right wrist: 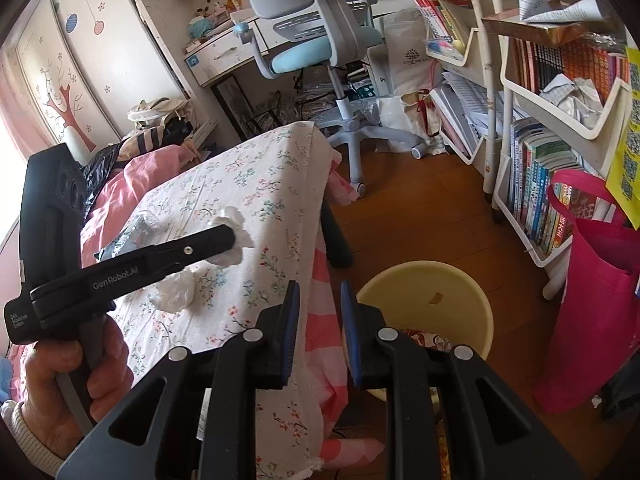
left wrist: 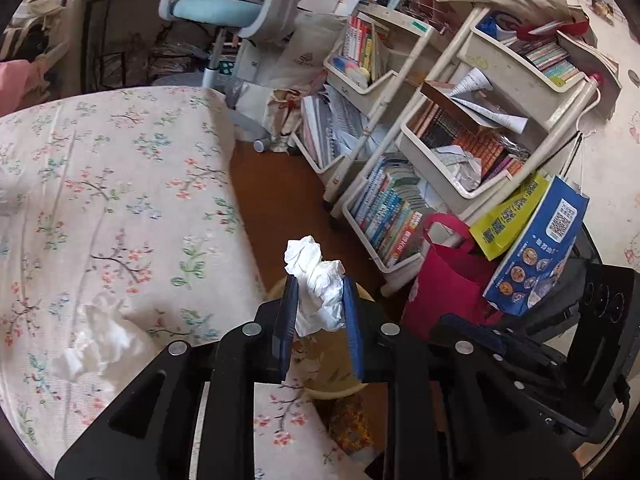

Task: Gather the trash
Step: 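Carry tissue in left tool to yellow bin and release it while right holds peel, then carry orange peel in right tool over yellow bin and open to drop it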

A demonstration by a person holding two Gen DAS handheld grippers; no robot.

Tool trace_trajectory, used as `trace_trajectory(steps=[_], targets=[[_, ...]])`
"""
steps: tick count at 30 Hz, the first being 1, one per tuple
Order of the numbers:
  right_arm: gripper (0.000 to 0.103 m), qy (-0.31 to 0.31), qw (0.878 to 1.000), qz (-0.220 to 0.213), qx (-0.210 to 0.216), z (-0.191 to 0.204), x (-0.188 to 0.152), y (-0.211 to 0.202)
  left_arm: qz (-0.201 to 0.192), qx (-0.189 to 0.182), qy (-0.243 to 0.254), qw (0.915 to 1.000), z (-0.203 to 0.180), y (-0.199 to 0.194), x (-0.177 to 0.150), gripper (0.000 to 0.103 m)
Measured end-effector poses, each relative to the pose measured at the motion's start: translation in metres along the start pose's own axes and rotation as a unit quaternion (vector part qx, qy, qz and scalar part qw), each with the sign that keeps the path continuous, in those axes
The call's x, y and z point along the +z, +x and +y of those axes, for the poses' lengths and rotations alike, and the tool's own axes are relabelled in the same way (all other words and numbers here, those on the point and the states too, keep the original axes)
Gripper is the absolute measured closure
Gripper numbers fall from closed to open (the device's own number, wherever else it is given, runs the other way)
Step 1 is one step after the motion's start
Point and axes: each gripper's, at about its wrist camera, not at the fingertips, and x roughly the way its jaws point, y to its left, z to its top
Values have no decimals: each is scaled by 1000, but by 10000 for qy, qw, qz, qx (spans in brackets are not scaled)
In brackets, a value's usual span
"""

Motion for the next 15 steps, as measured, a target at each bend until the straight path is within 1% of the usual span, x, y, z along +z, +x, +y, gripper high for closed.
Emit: trace_trajectory(steps=[1, 2, 3, 5, 7, 9, 10, 12, 14, 15], targets=[[81, 53, 10000, 62, -21, -5, -2, 3, 72, -42, 30, 10000, -5, 6, -2, 62], [81, 117, 9998, 125, -40, -10, -4, 7, 63, 3, 64, 10000, -9, 10, -3, 49], [81, 199, 9996, 188, -45, -16, -7, 10, 35, 83, 107, 9999, -12, 13, -5, 41], [81, 332, 9990, 298, -54, -26, -11, 16, 39, 119, 162, 9998, -15, 15, -4, 40], [81, 388, 9985, 370, -131, -32, -17, 18, 5, 159, 81, 9998, -13, 13, -1, 39], [81, 491, 9970, 521, -290, -40, -29, 23, -75, 230, -7, 9997, -8, 8, 1, 39], [81, 605, 9951, 671, -403, -47, -40, 29, -115, 278, -32, 9995, -5, 4, 3, 38], [81, 984, 9881, 1025, -583, -62, -64, 43, -192, 432, -33, 9989, 0, -3, 4, 37], [81, 1488, 9766, 1366, -731, -76, -95, 62, -258, 639, -38, 9976, 7, -11, 6, 37], [81, 1754, 9686, 1546, -842, -82, -117, 74, -297, 713, -76, 9970, 11, -16, 7, 37]])
